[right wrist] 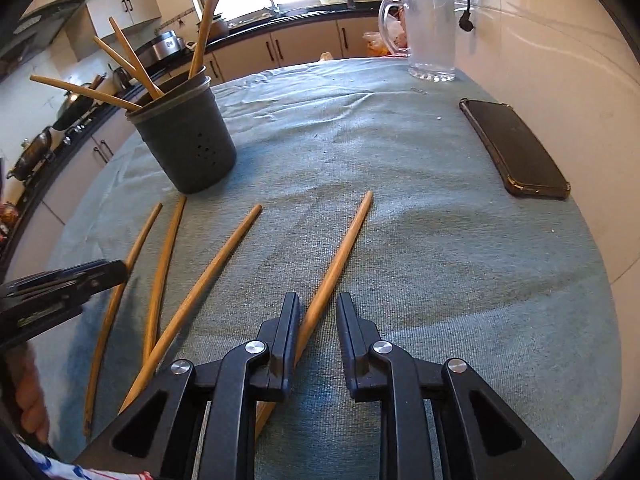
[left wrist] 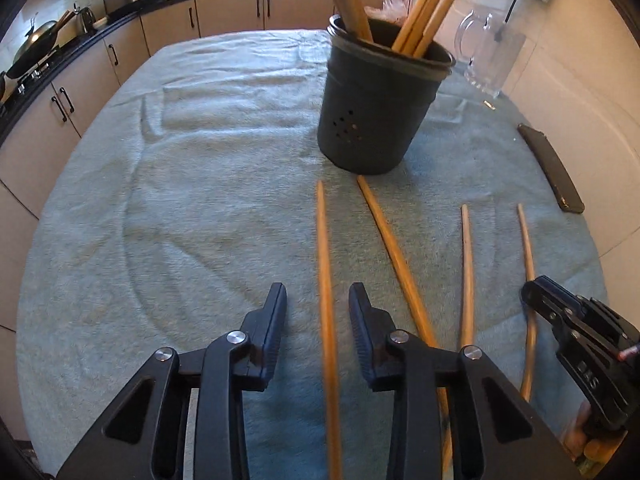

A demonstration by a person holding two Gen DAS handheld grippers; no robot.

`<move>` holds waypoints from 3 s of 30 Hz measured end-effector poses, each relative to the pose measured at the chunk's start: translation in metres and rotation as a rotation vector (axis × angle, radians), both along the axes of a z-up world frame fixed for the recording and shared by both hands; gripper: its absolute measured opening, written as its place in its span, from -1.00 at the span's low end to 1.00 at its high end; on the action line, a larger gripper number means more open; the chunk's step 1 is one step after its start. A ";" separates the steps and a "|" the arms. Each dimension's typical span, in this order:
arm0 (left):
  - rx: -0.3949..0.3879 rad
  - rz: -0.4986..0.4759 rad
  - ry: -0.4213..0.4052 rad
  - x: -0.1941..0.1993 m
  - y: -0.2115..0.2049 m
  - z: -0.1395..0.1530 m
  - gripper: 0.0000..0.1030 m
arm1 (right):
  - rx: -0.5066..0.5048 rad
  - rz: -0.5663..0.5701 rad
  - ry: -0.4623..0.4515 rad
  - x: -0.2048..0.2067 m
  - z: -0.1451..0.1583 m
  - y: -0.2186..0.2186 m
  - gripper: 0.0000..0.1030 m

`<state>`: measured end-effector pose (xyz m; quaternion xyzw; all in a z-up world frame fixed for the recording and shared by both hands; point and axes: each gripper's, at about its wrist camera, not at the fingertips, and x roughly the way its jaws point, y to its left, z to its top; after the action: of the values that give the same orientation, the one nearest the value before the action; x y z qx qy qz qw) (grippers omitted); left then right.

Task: Organize utensils
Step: 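Move the left gripper to another chopstick and close it while the right gripper grasps one, then lift both held chopsticks upright and carry them toward the black cup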

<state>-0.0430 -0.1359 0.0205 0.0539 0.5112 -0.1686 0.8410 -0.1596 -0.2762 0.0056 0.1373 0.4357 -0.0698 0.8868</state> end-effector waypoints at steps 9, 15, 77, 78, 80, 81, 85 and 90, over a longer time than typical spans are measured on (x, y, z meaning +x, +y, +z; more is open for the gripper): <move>0.034 0.095 0.001 0.005 -0.011 -0.004 -0.87 | 0.058 0.102 0.004 0.002 -0.001 -0.013 -0.70; -0.067 0.230 0.089 -0.005 0.025 -0.001 -0.87 | 0.107 0.161 0.046 0.000 -0.002 -0.022 -0.73; -0.248 -0.011 -0.272 -0.082 0.062 0.135 -0.89 | -0.138 0.079 -0.184 -0.048 0.131 0.010 -0.87; -0.246 -0.018 -0.285 -0.085 0.063 0.136 -0.89 | -0.136 0.079 -0.195 -0.053 0.133 0.011 -0.87; -0.242 -0.031 -0.313 -0.097 0.063 0.141 -0.89 | -0.128 0.079 -0.217 -0.060 0.136 0.014 -0.87; -0.244 -0.036 -0.322 -0.102 0.063 0.143 -0.89 | -0.123 0.079 -0.225 -0.062 0.137 0.015 -0.87; -0.257 -0.054 -0.361 -0.116 0.064 0.154 -0.89 | -0.115 0.080 -0.261 -0.072 0.144 0.021 -0.87; -0.294 -0.056 -0.403 -0.125 0.068 0.170 -0.89 | -0.095 0.097 -0.284 -0.075 0.149 0.025 -0.87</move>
<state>-0.1684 -0.0681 0.1903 -0.0224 0.3013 -0.2505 0.9198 -0.2346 -0.2516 0.1547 0.0824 0.3081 -0.0274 0.9474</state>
